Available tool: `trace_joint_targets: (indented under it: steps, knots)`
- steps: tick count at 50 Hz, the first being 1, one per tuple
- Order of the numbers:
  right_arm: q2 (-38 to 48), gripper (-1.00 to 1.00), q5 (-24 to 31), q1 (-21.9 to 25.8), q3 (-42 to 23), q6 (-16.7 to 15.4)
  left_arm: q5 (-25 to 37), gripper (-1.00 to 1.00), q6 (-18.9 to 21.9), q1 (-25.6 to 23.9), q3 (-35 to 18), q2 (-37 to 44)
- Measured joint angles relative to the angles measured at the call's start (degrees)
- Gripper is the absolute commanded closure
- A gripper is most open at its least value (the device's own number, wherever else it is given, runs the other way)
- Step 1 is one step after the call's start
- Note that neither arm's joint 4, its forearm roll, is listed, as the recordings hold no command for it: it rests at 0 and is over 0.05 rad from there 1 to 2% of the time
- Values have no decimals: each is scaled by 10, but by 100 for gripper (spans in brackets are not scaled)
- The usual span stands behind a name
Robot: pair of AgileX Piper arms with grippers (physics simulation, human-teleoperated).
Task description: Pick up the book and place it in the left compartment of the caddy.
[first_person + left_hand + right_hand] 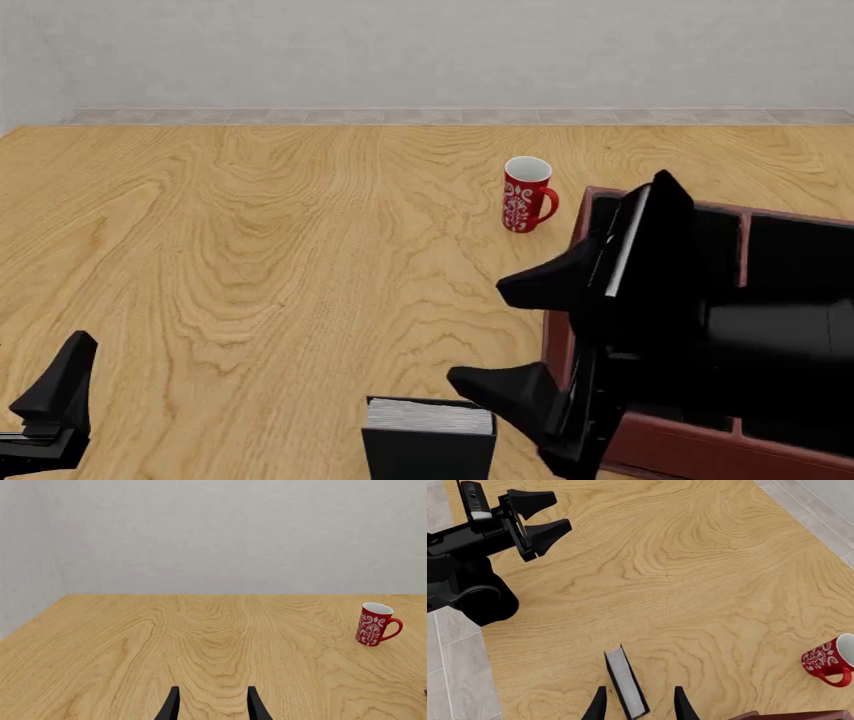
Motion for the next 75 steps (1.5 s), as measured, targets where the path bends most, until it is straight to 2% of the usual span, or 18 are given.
trace_joint_targets:
  steps: [75]
  knots:
    - [61,-100,-96,2,72,23,0,-100,0,0,0,0]
